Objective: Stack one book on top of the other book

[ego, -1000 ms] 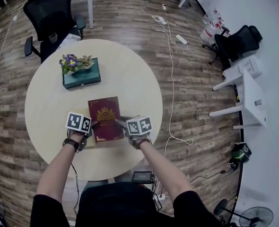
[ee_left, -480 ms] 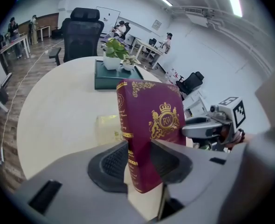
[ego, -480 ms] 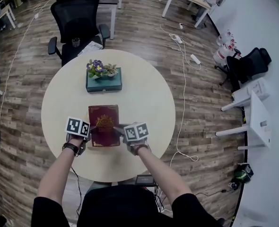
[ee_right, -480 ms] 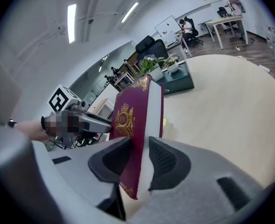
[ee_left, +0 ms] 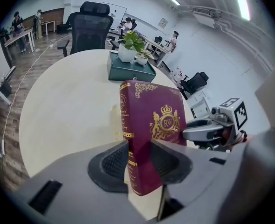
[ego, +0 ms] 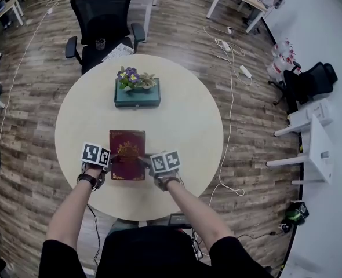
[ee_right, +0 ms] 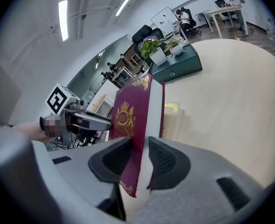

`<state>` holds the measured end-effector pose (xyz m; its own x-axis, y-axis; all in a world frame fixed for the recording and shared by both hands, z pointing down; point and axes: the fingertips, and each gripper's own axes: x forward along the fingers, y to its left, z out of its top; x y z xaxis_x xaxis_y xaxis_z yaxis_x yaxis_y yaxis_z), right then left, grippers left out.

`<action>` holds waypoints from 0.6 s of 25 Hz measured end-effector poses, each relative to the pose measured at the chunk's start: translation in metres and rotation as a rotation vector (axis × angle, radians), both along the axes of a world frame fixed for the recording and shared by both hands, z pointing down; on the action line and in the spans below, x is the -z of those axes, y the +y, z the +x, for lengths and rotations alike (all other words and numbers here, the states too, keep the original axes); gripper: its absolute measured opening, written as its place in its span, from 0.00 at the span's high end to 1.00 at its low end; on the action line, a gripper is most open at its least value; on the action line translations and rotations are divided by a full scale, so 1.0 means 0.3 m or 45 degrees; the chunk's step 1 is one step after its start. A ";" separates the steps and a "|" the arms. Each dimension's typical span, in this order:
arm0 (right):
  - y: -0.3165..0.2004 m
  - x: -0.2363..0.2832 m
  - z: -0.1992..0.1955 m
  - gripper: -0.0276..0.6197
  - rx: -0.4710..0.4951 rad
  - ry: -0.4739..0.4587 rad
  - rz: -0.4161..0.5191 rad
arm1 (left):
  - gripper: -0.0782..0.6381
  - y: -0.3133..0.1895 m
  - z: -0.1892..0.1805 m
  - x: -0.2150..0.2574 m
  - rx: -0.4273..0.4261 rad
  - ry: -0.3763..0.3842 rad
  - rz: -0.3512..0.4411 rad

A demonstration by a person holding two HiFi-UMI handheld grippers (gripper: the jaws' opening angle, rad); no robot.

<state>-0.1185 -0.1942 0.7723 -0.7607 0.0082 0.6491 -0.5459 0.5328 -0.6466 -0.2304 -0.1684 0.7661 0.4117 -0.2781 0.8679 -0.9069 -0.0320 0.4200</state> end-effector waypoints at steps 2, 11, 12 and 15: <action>-0.011 -0.020 -0.004 0.79 -0.015 0.013 -0.015 | 0.70 -0.014 -0.004 -0.023 0.000 0.012 -0.007; -0.049 -0.105 0.000 0.77 -0.045 0.058 -0.078 | 0.70 -0.063 -0.002 -0.108 -0.012 0.048 -0.050; -0.052 -0.112 -0.001 0.77 -0.047 0.062 -0.084 | 0.70 -0.065 -0.003 -0.115 -0.011 0.053 -0.053; -0.060 -0.121 -0.007 0.76 -0.055 0.061 -0.096 | 0.69 -0.071 -0.011 -0.123 -0.011 0.077 -0.061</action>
<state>-0.1207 -0.2123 0.8085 -0.7296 0.0263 0.6834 -0.5984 0.4593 -0.6565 -0.2335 -0.1898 0.8030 0.4663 -0.2328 0.8534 -0.8795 -0.0182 0.4756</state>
